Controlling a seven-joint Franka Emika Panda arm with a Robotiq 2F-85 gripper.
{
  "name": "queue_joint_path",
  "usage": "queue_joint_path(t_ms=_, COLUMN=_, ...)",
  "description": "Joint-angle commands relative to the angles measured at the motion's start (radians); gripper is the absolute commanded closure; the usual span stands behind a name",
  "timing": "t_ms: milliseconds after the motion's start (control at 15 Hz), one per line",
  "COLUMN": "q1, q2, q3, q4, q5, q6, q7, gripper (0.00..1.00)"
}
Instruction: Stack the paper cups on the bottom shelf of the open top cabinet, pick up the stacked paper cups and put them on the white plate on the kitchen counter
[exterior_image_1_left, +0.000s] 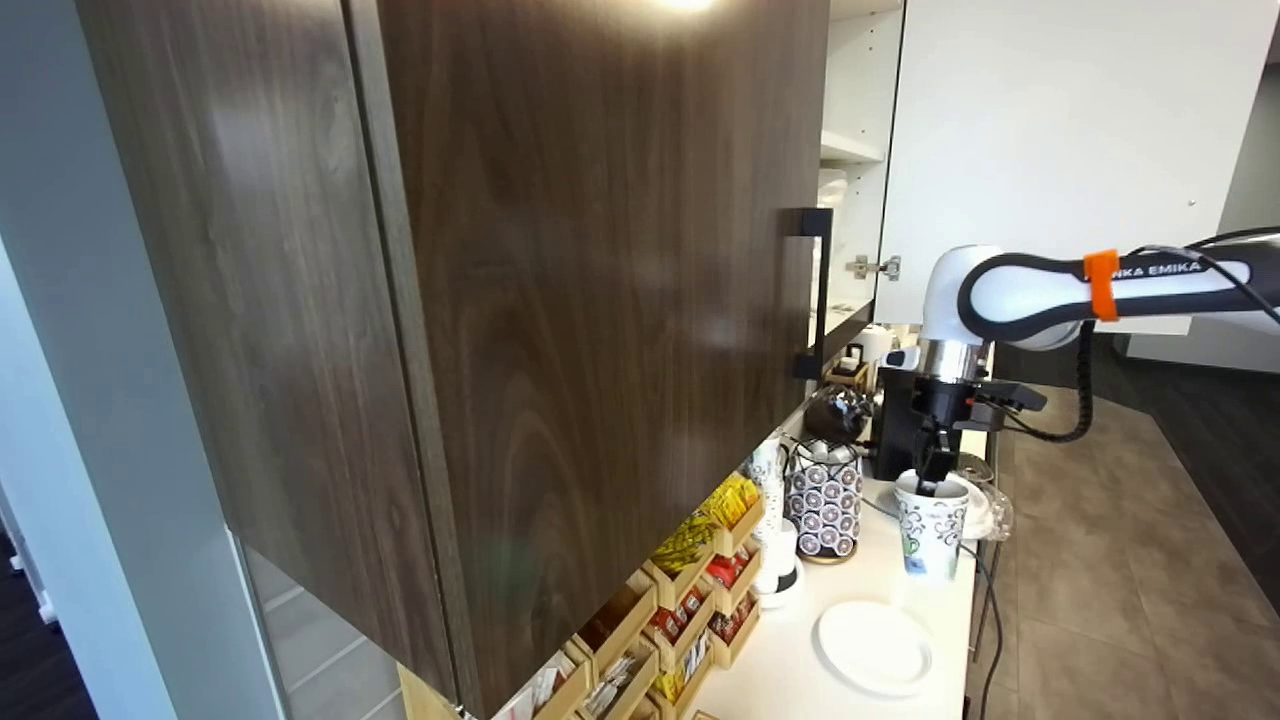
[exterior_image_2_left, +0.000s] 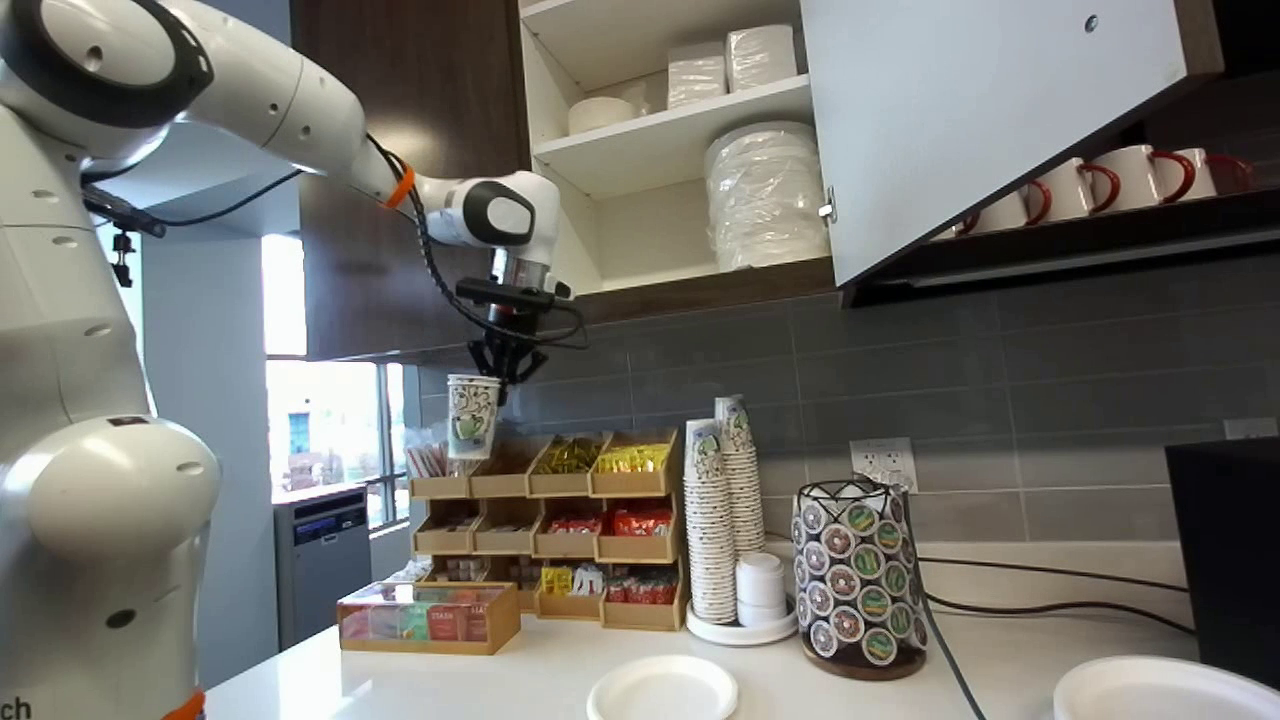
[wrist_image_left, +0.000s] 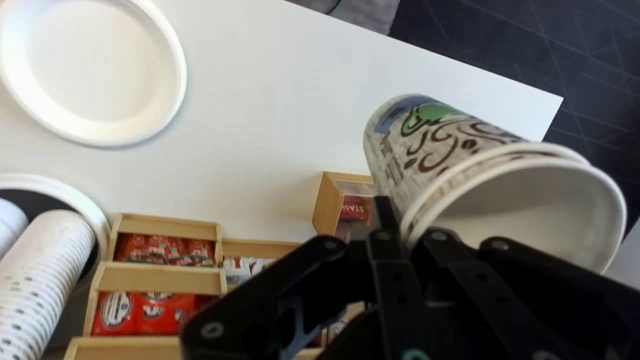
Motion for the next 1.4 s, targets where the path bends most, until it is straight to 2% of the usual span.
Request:
queue_joint_path(t_ms=0, q1=-0.018, q2=0.058, q3=-0.022, q4=-0.092, q5=0.015, q6=0.093, q7=-0.012, gripper=0.99)
queue_joint_path(t_ms=733, q1=-0.084, q2=0.247, q3=-0.050, q4=-0.260, q5=0.059, q6=0.604, q7=-0.084, gripper=0.99)
queue_joint_path(t_ms=800, q1=-0.082, q2=0.232, q3=-0.037, q4=-0.237, q5=0.019, q6=0.545, q7=-0.045, gripper=0.99)
queue_joint_path(t_ms=867, q1=-0.088, q2=0.243, q3=-0.037, q4=-0.239, q5=0.020, q6=0.559, q7=-0.047, gripper=0.95)
queue_joint_path(t_ms=1267, q1=-0.087, q2=0.241, q3=-0.032, q4=-0.231, q5=0.019, q6=0.559, q7=-0.047, gripper=0.95)
queue_joint_path(t_ms=1333, q1=-0.087, q2=0.241, q3=-0.032, q4=-0.231, q5=0.019, q6=0.559, q7=-0.047, gripper=0.99)
